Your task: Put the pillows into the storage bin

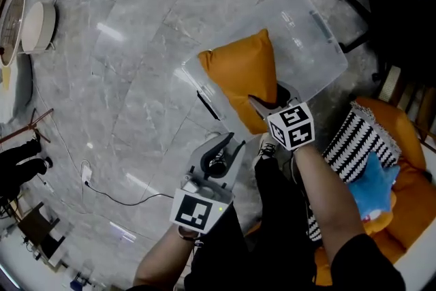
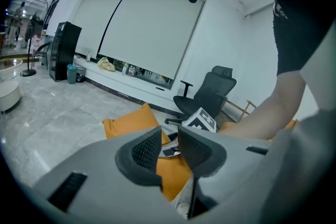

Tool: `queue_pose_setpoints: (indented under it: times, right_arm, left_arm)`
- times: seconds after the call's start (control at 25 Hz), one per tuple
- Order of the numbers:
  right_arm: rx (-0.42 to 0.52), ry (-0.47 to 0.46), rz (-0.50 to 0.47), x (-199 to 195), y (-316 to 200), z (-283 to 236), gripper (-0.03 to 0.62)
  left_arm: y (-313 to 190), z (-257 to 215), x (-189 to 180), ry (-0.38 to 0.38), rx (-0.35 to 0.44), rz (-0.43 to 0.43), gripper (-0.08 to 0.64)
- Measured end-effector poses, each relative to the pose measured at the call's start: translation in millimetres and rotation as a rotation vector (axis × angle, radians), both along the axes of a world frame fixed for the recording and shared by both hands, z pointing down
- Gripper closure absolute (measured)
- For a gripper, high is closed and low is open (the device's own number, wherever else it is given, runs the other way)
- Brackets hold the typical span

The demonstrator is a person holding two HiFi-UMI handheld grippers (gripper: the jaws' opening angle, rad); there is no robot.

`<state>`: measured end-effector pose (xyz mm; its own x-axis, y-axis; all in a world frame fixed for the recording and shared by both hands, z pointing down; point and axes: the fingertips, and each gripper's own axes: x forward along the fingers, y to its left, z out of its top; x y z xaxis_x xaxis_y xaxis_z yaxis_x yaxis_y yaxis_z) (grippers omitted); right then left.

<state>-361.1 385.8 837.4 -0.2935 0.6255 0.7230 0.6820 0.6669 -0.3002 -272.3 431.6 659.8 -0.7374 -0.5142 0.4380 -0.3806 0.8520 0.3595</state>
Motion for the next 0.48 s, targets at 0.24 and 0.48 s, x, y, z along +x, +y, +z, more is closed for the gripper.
queue_pose_setpoints:
  times: [0.24,0.48]
  right_arm:
    - [0.025,0.031,-0.002,2.6,10.8,56.1,0.275]
    - [0.051,0.068,-0.010,9.3,17.6,110.1,0.272]
  left_arm:
    - [15.0,42.6,-3.3,0.014,-0.016,0.025,0.472]
    - [24.3,75.5,-3.5,0.023,-0.018,0.019,0.472]
